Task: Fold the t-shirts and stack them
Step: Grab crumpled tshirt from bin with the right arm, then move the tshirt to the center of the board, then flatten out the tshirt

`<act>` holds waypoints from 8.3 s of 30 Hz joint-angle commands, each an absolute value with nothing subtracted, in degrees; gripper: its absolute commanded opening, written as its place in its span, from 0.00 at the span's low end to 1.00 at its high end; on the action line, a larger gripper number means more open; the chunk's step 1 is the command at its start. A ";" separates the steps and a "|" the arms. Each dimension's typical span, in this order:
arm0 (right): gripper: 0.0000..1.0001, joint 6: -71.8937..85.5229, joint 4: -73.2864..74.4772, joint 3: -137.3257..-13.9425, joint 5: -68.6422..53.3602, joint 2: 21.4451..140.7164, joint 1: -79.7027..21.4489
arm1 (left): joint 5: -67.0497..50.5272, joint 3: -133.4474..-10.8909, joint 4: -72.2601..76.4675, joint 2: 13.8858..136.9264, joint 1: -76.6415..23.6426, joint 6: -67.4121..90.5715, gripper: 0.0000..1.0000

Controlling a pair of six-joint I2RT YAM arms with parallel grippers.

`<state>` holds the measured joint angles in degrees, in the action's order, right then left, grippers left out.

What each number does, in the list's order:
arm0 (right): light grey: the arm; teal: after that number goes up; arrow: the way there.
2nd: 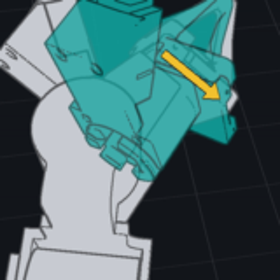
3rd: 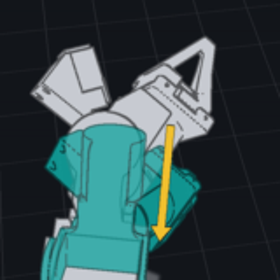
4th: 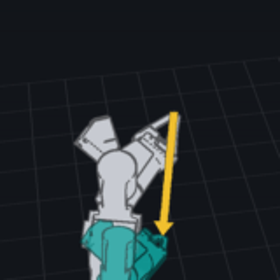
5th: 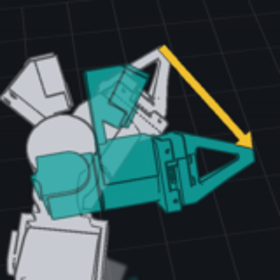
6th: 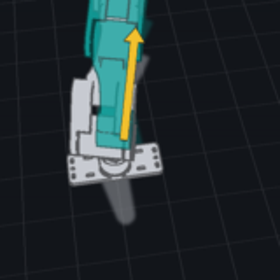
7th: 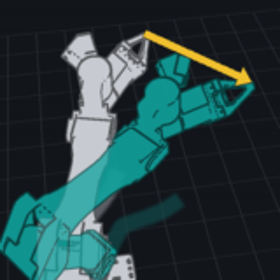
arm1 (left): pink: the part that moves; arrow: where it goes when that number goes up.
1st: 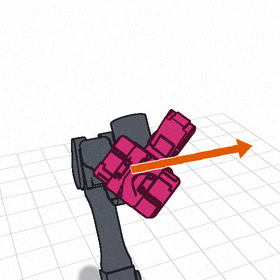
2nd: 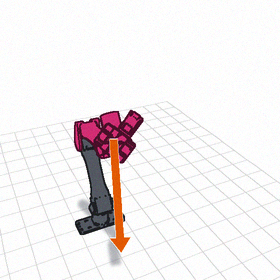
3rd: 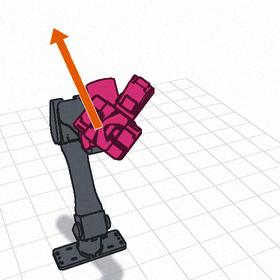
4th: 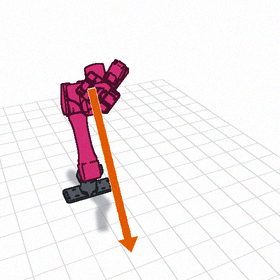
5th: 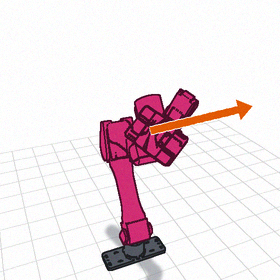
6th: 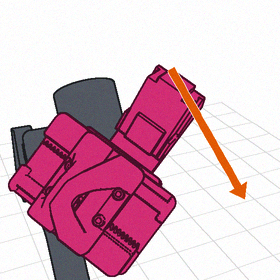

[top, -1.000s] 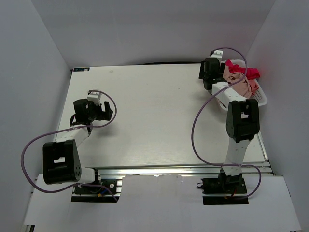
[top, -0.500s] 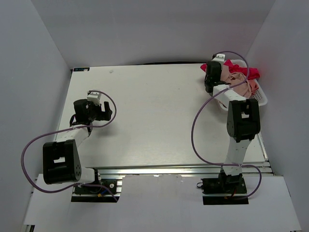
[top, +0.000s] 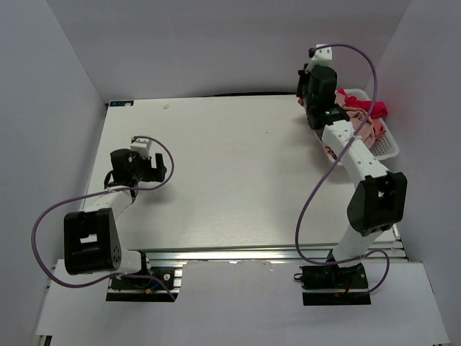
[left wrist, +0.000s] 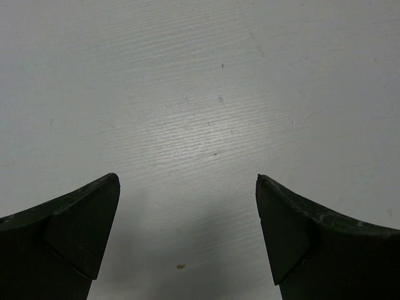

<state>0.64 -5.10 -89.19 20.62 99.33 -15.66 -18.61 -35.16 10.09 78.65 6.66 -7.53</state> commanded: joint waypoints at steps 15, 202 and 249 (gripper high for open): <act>0.00 2.81 15.26 -108.96 -14.14 92.02 -22.93 | -21.53 -42.36 5.36 78.04 6.33 -5.89 0.98; 0.00 13.88 26.97 -128.56 -6.73 93.07 -14.68 | -17.59 -61.52 -2.99 90.79 -11.78 -0.62 0.98; 0.00 40.71 11.15 -124.10 -43.26 84.89 -8.17 | -22.77 -55.38 -25.40 84.03 -22.24 -20.57 0.98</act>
<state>44.40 10.15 -124.66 -48.62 83.72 -8.64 -22.33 -57.98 -22.20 89.67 -22.26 -16.58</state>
